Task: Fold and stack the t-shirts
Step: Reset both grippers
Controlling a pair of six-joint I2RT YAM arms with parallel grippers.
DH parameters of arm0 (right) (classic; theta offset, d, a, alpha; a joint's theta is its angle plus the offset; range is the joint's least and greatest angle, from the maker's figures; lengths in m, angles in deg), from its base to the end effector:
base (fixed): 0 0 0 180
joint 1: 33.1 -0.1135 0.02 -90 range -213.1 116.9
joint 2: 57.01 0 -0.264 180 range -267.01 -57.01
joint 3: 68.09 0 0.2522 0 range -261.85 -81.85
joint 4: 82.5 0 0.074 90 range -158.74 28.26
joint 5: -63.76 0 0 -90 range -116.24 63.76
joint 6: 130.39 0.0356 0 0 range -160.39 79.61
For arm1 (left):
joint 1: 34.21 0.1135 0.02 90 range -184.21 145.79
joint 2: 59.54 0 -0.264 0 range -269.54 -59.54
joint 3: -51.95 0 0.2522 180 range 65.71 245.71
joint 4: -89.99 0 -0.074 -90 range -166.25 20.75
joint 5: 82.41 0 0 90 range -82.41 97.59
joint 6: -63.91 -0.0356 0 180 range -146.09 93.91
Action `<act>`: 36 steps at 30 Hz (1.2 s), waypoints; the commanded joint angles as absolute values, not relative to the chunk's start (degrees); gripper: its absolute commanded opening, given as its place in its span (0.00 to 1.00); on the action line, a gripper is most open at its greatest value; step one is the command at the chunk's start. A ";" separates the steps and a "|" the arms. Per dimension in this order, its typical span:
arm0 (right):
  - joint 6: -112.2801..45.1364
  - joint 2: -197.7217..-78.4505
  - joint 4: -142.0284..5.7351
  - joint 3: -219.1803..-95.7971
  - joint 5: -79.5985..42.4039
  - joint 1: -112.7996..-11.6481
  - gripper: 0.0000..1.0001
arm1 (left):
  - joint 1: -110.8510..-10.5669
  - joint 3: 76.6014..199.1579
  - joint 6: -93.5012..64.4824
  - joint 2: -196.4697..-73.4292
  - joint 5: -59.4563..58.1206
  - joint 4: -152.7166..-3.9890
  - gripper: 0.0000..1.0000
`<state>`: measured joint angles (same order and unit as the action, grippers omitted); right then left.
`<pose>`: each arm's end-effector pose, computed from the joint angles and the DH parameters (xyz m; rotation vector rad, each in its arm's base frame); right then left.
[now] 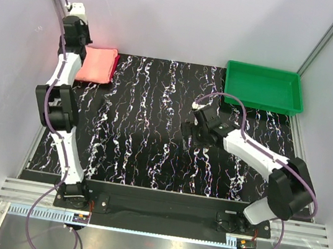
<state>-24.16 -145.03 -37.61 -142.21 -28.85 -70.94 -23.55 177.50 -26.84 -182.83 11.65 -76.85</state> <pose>0.2478 0.1904 0.2231 -0.4752 2.5789 0.2797 0.5149 0.0995 0.3234 -0.2038 1.7533 0.2071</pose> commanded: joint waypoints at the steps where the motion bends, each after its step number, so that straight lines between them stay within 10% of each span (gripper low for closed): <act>1: -22.19 -140.33 -41.67 -140.66 -28.34 -70.54 1.00 | -20.59 179.26 -24.44 -185.66 1.97 -73.53 0.04; 7: -18.68 -136.64 -45.44 -138.37 -27.47 -70.54 1.00 | -21.64 179.71 -22.84 -185.06 2.05 -69.31 0.07; 11: -15.34 -130.85 -50.98 -133.64 -27.82 -70.54 1.00 | -23.92 173.06 -15.49 -180.49 0.83 -67.38 0.39; 21: 11.88 -92.55 -54.60 -109.56 -41.17 -69.92 1.00 | -32.09 127.31 4.57 -147.29 -12.17 -79.67 0.77; 28: 32.37 -57.37 -40.99 -94.42 -38.98 -69.92 1.00 | -42.11 96.80 16.17 -118.46 -24.55 -90.80 0.80; 36: 33.43 -71.68 -52.66 -93.82 -31.87 -69.92 0.99 | -44.05 68.81 41.73 -96.82 -38.90 -117.70 0.81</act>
